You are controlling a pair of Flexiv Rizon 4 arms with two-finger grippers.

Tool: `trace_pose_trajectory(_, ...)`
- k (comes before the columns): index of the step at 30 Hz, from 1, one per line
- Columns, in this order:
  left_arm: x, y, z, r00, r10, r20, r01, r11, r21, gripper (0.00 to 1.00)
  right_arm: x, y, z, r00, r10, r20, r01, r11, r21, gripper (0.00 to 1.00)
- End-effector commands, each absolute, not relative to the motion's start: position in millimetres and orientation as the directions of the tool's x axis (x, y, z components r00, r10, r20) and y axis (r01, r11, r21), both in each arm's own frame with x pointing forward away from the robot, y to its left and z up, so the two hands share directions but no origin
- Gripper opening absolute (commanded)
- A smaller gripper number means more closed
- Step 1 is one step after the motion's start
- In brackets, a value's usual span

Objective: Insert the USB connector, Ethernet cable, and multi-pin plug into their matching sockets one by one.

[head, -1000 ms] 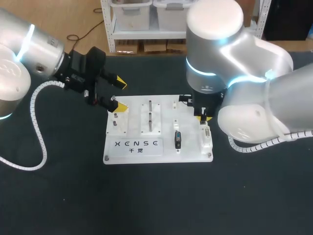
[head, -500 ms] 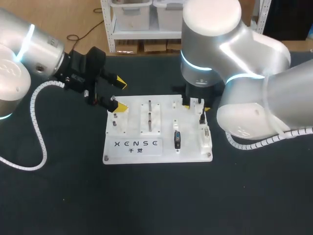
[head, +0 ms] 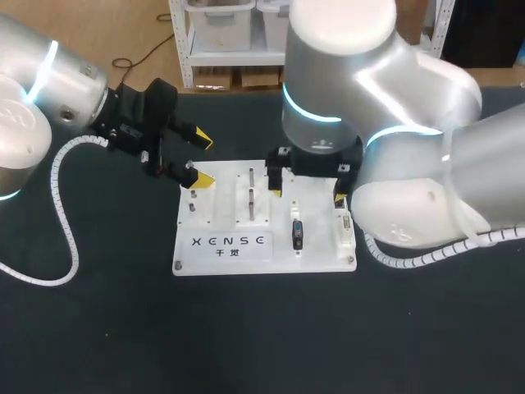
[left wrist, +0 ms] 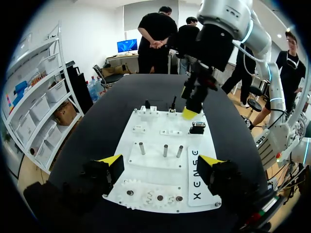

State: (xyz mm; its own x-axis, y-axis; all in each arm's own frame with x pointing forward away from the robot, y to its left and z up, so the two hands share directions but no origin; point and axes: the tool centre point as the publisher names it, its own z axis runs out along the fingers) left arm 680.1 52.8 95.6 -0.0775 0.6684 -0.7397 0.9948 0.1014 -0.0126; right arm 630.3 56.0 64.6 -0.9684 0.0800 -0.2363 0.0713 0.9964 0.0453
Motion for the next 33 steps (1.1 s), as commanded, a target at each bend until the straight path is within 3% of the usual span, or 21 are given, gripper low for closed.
trace_pose_trajectory(1, 681, 53, 94, -0.074, 0.665, -0.743, 0.995, 0.1, -0.01, 1.0, 618, 67, 60, -0.974, 0.066, -0.215, 0.061, 0.998, 0.03, 1.0)
trace_pose_trajectory(20, 681, 53, 94, -0.074, 0.665, -0.743, 0.995, 0.1, -0.01, 1.0, 599, 68, 25, -0.986, 0.1, -0.131, 0.096, 0.995, 0.035, 1.0)
trace_pose_trajectory(23, 681, 53, 94, -0.074, 0.665, -0.743, 0.995, 0.1, -0.01, 1.0, 600, 68, 22, -0.987, 0.1, -0.128, 0.096, 0.995, 0.032, 0.82)
trace_pose_trajectory(25, 681, 53, 94, -0.074, 0.665, -0.743, 0.995, 0.1, -0.01, 1.0, 600, 68, 21, -0.987, 0.098, -0.13, 0.095, 0.995, 0.027, 0.61)
trace_pose_trajectory(28, 681, 53, 94, -0.074, 0.665, -0.743, 0.995, 0.1, -0.01, 1.0, 602, 67, 19, -0.986, 0.1, -0.133, 0.098, 0.995, 0.024, 0.49)
trace_pose_trajectory(33, 681, 53, 94, -0.074, 0.665, -0.743, 0.995, 0.1, -0.01, 1.0, 604, 67, 18, -0.986, 0.101, -0.136, 0.1, 0.995, 0.016, 0.42)
